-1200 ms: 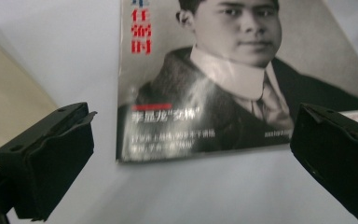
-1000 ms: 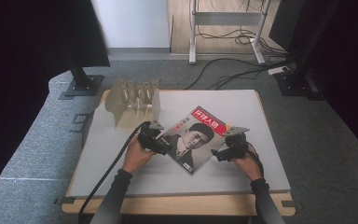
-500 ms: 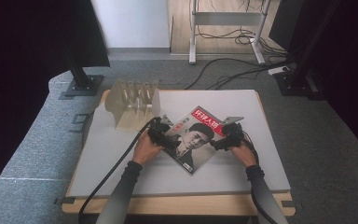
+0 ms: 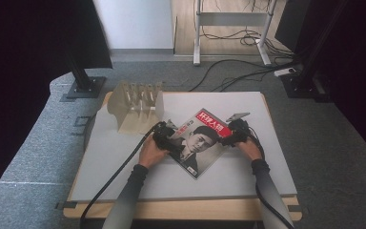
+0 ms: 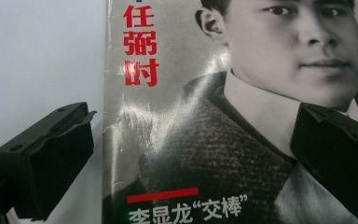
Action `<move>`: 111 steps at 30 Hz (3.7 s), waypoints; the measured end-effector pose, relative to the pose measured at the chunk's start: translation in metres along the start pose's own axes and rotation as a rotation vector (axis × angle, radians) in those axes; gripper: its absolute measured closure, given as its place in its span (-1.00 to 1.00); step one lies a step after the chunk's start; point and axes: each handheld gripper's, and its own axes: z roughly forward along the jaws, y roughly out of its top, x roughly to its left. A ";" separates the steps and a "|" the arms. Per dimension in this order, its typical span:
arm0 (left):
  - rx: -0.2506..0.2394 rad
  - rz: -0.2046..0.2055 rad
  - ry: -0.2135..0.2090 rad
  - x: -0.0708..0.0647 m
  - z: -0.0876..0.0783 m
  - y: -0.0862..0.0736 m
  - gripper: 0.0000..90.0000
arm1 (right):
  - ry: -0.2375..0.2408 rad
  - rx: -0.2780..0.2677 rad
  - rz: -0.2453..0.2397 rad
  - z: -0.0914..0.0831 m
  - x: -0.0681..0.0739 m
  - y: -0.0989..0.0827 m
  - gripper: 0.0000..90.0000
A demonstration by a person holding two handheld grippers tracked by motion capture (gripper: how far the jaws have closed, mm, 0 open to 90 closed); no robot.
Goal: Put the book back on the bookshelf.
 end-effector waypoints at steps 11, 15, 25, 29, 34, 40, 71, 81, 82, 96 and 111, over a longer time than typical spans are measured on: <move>-0.013 0.003 -0.016 -0.001 0.001 -0.002 -1.00 | 0.029 -0.017 0.050 0.007 -0.013 -0.004 -0.98; -0.010 0.007 -0.016 -0.003 0.001 -0.002 -1.00 | 0.033 -0.013 0.046 0.006 -0.010 -0.005 -0.98; -0.005 0.009 -0.020 -0.010 -0.004 -0.009 -1.00 | 0.034 -0.003 0.046 0.000 -0.001 -0.010 -0.98; 0.013 0.019 -0.027 -0.014 -0.009 -0.013 -1.00 | 0.044 -0.005 0.041 -0.005 0.006 -0.016 -0.98; 0.017 0.025 -0.031 -0.021 -0.016 -0.021 -1.00 | 0.050 -0.014 0.028 -0.012 0.018 -0.024 -0.96; 0.027 0.030 -0.037 -0.031 -0.024 -0.030 -1.00 | 0.059 -0.031 0.025 -0.021 0.033 -0.035 -0.95; 0.043 0.035 0.054 -0.026 -0.073 -0.066 -1.00 | -0.001 -0.030 0.007 -0.072 0.086 -0.080 -0.96; 0.055 -0.034 0.125 0.004 -0.067 -0.072 -1.00 | -0.023 -0.007 0.001 -0.082 0.097 -0.097 -0.99; 0.048 -0.043 0.121 0.004 -0.066 -0.073 -1.00 | -0.025 -0.014 0.004 -0.082 0.097 -0.097 -1.00; 0.033 -0.058 0.147 0.002 -0.068 -0.080 -1.00 | -0.033 0.000 0.007 -0.077 0.094 -0.092 -1.00; 0.026 -0.021 0.094 -0.035 -0.083 -0.102 -0.97 | -0.095 0.008 0.056 -0.059 0.067 -0.073 -1.00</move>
